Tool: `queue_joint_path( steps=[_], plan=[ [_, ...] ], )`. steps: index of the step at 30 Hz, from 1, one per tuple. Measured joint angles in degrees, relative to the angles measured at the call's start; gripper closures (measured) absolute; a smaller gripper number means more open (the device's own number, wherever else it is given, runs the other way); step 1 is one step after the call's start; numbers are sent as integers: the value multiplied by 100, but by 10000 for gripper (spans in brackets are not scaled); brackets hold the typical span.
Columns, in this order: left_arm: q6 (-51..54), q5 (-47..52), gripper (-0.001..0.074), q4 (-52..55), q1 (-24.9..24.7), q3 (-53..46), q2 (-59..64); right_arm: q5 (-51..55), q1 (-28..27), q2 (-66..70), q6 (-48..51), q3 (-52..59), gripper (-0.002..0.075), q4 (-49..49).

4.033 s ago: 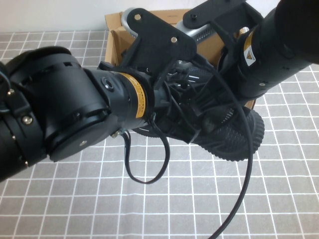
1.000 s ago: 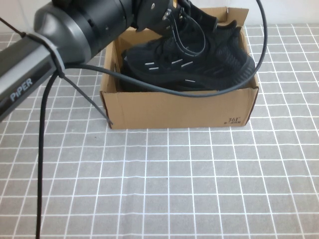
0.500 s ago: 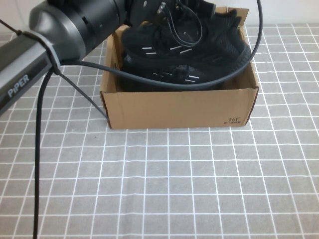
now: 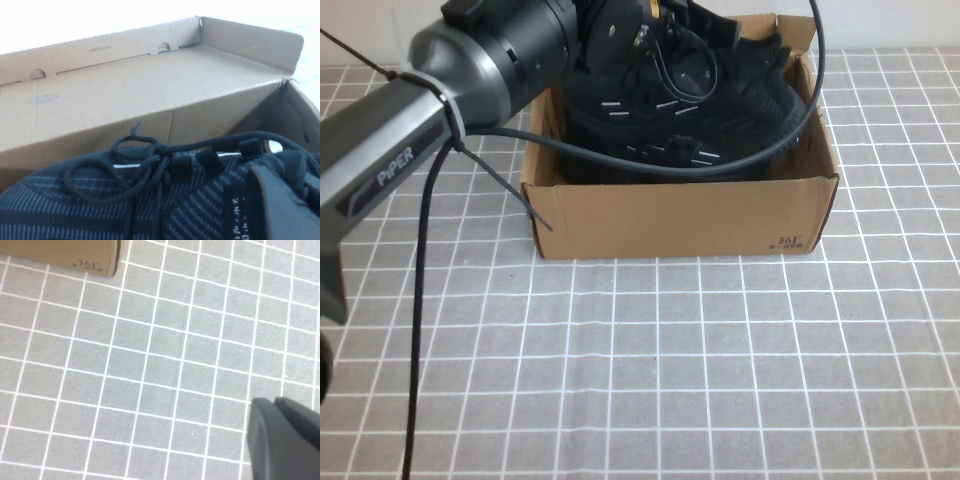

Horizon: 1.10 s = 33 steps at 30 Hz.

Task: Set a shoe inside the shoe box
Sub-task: Place the shoe in the shoe box

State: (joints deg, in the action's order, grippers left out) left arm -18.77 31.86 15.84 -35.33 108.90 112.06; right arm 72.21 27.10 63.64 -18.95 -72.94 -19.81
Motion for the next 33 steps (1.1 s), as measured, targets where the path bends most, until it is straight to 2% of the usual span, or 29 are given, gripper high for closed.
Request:
queue_joint_path(
  steps=[20, 33],
  plan=[
    [-456, -16, 735, -269, 23, 0, 411, 0, 0, 0, 0, 0, 742, 0],
    [-456, 395, 735, -269, -181, 0, 315, 0, 0, 0, 0, 181, 742, 0]
  ],
)
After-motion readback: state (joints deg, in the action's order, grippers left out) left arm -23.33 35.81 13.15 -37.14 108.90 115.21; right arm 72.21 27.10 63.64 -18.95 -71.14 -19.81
